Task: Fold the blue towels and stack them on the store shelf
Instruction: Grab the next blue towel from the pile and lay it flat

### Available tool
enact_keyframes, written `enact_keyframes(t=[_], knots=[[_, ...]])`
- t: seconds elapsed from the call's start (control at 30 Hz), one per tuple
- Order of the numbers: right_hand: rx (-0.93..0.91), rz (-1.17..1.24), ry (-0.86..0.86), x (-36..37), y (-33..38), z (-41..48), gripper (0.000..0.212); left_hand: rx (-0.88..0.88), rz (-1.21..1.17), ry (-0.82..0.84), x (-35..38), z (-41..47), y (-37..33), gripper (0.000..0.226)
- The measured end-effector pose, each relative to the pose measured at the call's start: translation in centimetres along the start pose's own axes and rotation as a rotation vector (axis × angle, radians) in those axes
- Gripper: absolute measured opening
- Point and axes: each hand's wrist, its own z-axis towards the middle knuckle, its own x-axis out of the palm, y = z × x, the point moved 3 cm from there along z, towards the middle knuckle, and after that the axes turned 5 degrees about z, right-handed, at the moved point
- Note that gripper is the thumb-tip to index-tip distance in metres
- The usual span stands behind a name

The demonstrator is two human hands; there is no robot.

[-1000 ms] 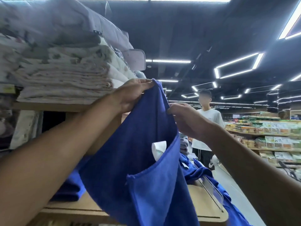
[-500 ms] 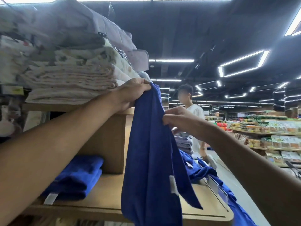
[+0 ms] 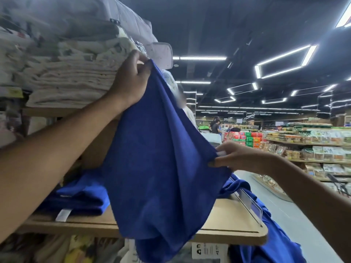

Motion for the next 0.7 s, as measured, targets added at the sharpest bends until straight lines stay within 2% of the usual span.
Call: enact_keyframes(t=[0.13,0.23,0.4,0.57,0.7], knots=[[-0.025,0.183,-0.062,-2.3,-1.0,-1.5,0.037,0.101,0.114,-0.098,-2.6,-2.9,1.3,0.011],[-0.056,0.262,-0.077,-3.6,-1.6,-2.0,0.029,0.087,0.131,-0.118,-4.1,-5.5,2.5,0.007],[-0.100,0.429,-0.043,-4.2,-2.6,-2.4,0.018,-0.091,-0.151,-0.096,-5.0,-9.8,5.0,0.015],[-0.108,0.376,-0.173,-4.3,-3.1,-2.5,0.050,-0.274,-0.345,-0.138,-5.1,-13.6,6.8,0.017],[-0.028,0.216,-0.239,-4.0,-3.1,-2.7,0.039,-0.309,-0.347,-0.126,-5.0,-15.2,6.8,0.019]])
